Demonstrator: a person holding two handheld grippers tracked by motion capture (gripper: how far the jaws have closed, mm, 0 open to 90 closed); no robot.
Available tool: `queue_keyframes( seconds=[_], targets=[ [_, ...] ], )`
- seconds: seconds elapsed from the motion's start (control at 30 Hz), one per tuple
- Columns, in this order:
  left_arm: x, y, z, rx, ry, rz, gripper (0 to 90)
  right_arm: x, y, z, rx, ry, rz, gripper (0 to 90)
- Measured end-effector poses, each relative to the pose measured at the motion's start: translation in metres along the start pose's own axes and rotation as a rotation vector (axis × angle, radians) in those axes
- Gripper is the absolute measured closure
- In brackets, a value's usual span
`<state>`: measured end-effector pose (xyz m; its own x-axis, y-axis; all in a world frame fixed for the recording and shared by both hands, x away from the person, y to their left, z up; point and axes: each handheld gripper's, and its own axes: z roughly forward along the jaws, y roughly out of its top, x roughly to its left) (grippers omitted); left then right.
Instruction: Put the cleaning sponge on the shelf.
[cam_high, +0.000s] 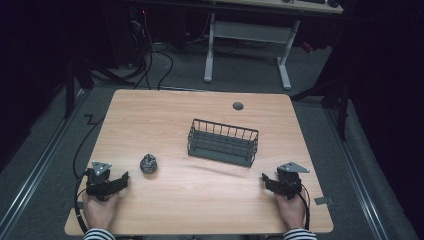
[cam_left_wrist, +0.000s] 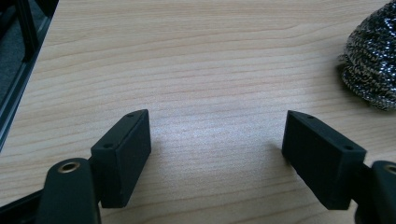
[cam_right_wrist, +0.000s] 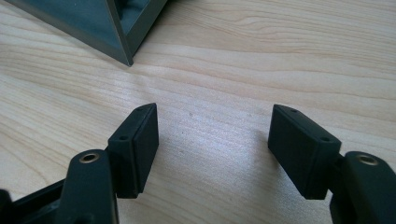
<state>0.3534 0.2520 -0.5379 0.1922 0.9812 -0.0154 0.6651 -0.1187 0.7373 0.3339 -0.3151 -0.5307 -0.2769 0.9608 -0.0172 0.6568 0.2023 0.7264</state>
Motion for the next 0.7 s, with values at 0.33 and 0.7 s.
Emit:
queue_keyframes(
  seconds=[0.33,0.7],
  targets=[
    [-0.0002,-0.0002,-0.0002,0.000,-0.002,-0.003,23.9,-0.0002,0.0002,0.0001,0.000,0.001,0.002,33.7],
    [-0.0002,-0.0002,-0.0002,0.001,-0.003,-0.002,23.7,-0.0013,0.0014,0.0000,0.009,0.011,-0.002,35.2]
  ],
)
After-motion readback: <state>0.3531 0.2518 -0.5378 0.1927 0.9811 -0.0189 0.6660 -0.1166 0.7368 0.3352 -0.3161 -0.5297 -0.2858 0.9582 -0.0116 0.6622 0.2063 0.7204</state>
